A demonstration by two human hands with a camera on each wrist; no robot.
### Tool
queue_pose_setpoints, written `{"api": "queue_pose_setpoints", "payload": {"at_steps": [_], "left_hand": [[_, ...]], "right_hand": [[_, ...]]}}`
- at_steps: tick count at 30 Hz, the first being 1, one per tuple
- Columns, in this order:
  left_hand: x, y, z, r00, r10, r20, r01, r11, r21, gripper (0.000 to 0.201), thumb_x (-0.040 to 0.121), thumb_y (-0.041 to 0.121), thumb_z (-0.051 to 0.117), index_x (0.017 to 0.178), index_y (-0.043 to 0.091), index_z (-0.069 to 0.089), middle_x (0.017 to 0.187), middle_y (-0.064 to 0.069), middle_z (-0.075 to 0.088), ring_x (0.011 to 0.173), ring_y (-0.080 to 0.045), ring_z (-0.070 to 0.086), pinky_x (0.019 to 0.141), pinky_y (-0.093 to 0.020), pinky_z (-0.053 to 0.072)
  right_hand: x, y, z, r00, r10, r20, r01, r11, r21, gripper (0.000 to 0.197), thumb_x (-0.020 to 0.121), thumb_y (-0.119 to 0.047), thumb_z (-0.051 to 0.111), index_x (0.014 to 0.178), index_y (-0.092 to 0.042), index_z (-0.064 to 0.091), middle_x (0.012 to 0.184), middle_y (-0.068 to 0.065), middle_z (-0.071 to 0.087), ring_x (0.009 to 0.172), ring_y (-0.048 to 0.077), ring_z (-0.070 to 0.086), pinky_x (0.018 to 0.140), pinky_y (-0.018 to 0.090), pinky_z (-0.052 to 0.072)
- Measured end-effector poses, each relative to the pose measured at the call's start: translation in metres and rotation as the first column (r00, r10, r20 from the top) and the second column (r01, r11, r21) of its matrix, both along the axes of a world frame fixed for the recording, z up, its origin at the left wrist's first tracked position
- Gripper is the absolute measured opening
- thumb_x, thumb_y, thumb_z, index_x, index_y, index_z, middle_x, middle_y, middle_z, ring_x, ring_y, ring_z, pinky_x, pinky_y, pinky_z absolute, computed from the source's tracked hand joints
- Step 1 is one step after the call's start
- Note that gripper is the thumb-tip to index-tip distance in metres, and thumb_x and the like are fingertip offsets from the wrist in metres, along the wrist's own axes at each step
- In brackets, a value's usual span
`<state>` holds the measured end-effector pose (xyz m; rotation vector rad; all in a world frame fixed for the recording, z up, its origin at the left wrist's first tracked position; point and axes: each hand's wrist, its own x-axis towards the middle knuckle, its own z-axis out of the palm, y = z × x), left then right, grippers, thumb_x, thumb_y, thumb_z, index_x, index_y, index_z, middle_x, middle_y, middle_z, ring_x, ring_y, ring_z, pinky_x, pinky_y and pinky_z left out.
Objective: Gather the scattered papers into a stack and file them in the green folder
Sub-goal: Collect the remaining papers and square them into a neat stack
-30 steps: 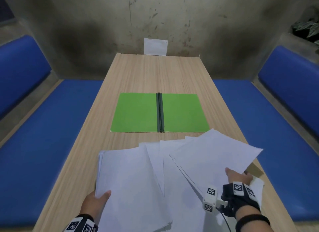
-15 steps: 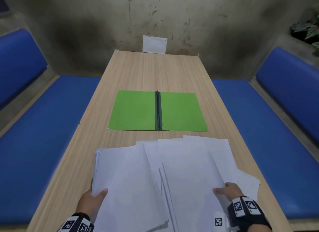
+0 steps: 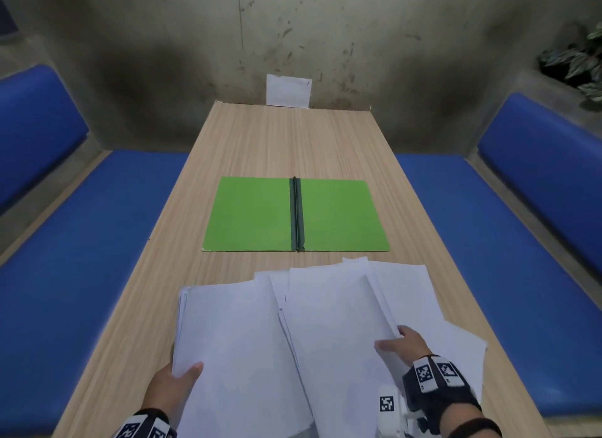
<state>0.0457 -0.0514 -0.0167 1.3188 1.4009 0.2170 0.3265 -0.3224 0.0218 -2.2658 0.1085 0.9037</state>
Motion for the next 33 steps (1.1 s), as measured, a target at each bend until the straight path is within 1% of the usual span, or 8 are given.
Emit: {"api": "queue_pose_setpoints", "payload": {"at_steps": [12,16,18,20,24,26,29,33], "left_hand": [[0.001,-0.004,0.007,0.996,0.031,0.083,-0.027,0.999,-0.042,0.027,0.084,0.008,0.064,0.105,-0.009,0.06,0.09,-0.017,0.062,0.081,-0.031,0.057,0.073,-0.033,0.043],[-0.001,0.001,-0.001,0.997,0.047,0.06,-0.042,0.996,-0.077,0.033,0.082,0.014,0.067,0.106,-0.007,0.061,0.1,-0.023,0.066,0.091,-0.037,0.063,0.089,-0.043,0.049],[0.0,0.003,-0.003,0.998,0.035,0.059,-0.029,0.995,-0.099,0.032,0.082,0.014,0.067,0.106,-0.007,0.06,0.099,-0.023,0.067,0.09,-0.038,0.064,0.089,-0.047,0.05],[0.002,0.004,-0.001,0.998,0.002,0.065,0.005,0.994,-0.107,0.028,0.084,0.011,0.064,0.105,-0.006,0.059,0.097,-0.023,0.067,0.087,-0.037,0.064,0.08,-0.041,0.052],[0.008,0.007,0.007,0.988,-0.127,0.089,0.134,0.988,-0.08,0.028,0.083,0.012,0.066,0.106,-0.002,0.059,0.09,-0.018,0.068,0.084,-0.032,0.065,0.072,-0.035,0.048],[0.012,0.007,0.008,0.973,-0.21,0.093,0.216,0.974,-0.065,0.034,0.08,0.016,0.068,0.11,0.001,0.06,0.095,-0.015,0.069,0.089,-0.03,0.064,0.081,-0.037,0.048],[0.018,0.008,0.008,0.972,-0.227,0.067,0.234,0.962,-0.141,0.048,0.085,0.041,0.06,0.12,0.009,0.056,0.117,-0.009,0.064,0.109,-0.031,0.059,0.101,-0.044,0.043],[0.018,0.012,0.005,0.98,-0.146,0.138,0.189,0.905,-0.38,0.075,0.074,0.075,0.044,0.116,0.016,0.062,0.119,-0.009,0.066,0.114,-0.03,0.059,0.099,-0.041,0.043]], "right_hand": [[0.025,-0.016,0.098,0.869,-0.075,0.488,-0.071,0.959,0.273,0.018,0.087,-0.001,0.053,0.088,-0.016,0.063,0.095,0.012,0.063,0.092,0.025,0.058,0.078,0.033,0.041],[0.032,-0.03,0.139,0.909,-0.204,0.364,-0.044,0.82,0.571,0.002,0.083,-0.018,0.063,0.084,-0.018,0.064,0.071,-0.004,0.073,0.058,0.011,0.066,0.053,0.019,0.051],[0.035,-0.032,0.147,0.947,-0.133,0.292,-0.086,0.771,0.632,0.051,0.053,-0.053,0.08,0.089,-0.019,0.064,0.07,-0.011,0.075,0.057,0.004,0.069,0.049,0.016,0.054],[0.037,-0.027,0.142,0.96,-0.072,0.269,-0.112,0.785,0.609,0.075,0.032,-0.059,0.084,0.091,-0.017,0.064,0.072,-0.008,0.076,0.061,0.006,0.07,0.053,0.018,0.056],[0.023,-0.002,0.118,0.978,0.14,0.153,-0.202,0.814,0.545,0.012,0.077,-0.011,0.07,0.086,-0.01,0.062,0.069,0.009,0.067,0.05,0.01,0.064,0.046,0.019,0.051],[0.019,0.011,0.105,0.957,0.262,0.127,-0.291,0.856,0.428,0.02,0.088,0.005,0.049,0.089,-0.009,0.063,0.074,0.012,0.065,0.058,0.016,0.064,0.055,0.021,0.051],[0.021,0.033,0.083,0.855,0.482,0.188,-0.515,0.829,0.218,0.031,0.088,0.008,0.044,0.079,-0.017,0.061,0.074,0.005,0.06,0.068,0.017,0.057,0.067,0.026,0.045],[0.012,0.061,0.063,0.682,0.688,0.249,-0.704,0.709,-0.03,0.036,0.086,0.001,0.045,0.065,-0.027,0.051,0.071,-0.004,0.057,0.072,0.014,0.053,0.066,0.024,0.042]]}}
